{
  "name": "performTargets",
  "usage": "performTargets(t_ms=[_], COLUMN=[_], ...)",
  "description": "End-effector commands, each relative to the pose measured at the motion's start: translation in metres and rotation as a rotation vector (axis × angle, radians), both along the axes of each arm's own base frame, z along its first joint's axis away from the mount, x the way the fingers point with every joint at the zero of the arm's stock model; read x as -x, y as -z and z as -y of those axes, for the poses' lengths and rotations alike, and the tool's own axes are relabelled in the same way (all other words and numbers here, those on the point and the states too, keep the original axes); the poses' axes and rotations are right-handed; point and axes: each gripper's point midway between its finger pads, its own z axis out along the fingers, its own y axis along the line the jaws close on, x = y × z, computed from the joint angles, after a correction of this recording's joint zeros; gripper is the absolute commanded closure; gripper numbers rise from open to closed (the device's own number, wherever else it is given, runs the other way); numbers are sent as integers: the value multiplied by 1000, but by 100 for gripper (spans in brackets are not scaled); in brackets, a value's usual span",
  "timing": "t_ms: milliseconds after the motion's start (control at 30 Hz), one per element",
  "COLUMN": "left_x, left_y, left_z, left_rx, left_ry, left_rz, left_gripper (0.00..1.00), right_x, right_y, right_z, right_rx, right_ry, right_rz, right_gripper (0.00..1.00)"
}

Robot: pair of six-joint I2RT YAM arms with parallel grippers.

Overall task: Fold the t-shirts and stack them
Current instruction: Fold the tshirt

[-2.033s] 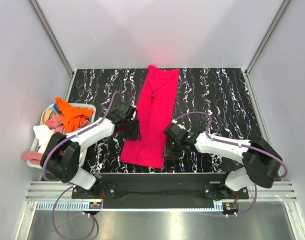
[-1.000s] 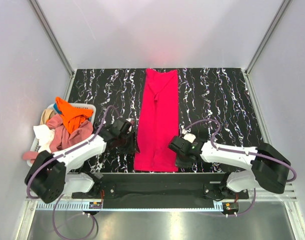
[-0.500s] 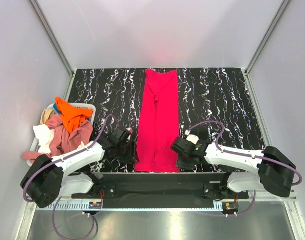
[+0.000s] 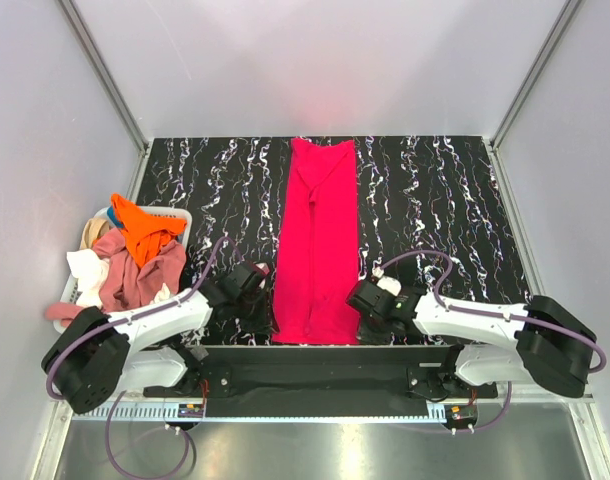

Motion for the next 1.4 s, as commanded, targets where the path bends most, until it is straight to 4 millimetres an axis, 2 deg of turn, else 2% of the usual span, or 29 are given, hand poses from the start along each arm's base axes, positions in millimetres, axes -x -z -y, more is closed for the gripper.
performTargets(t_ms=[0, 100, 267, 433, 633, 767, 833, 933, 1100, 1233, 1267, 1333, 1367], left_x=[3, 2, 3, 11, 13, 17, 20, 20, 20, 8, 4, -8, -15], left_y=[15, 10, 1, 0, 3, 3, 1, -13, -47, -58, -52, -59, -53], left_z=[-12, -10, -3, 1, 6, 14, 15, 19, 28, 33, 32, 37, 36], left_rx=[-62, -43, 6, 41, 64, 111, 117, 146, 191, 171, 137, 129, 108], left_ry=[-28, -34, -37, -37, -31, -37, -39, -56, -53, -44, -46, -32, -42], left_rz=[1, 13, 14, -7, -18, -44, -49, -22, 48, 85, 73, 91, 71], left_gripper=[75, 74, 63, 62, 74, 100, 100, 100, 100, 100, 100, 100, 100], right_x=[3, 4, 5, 4, 2, 3, 4, 7, 6, -12, -16, -33, -41], right_y=[0, 0, 1, -7, -11, -14, -18, -29, -51, -65, -65, -80, -78], right_z=[6, 8, 12, 10, 9, 9, 10, 17, 25, 25, 25, 22, 23], right_rx=[-3, 1, 2, -26, -38, -47, -55, -53, -95, -72, -37, -4, 54], right_ry=[15, 12, 12, 16, 18, 15, 14, 17, 22, 1, -40, -56, -87], right_rz=[12, 12, 17, 34, 46, 46, 48, 57, 112, 210, 228, 300, 318], right_gripper=[98, 98, 100, 100, 100, 100, 100, 100, 100, 100, 100, 100, 100])
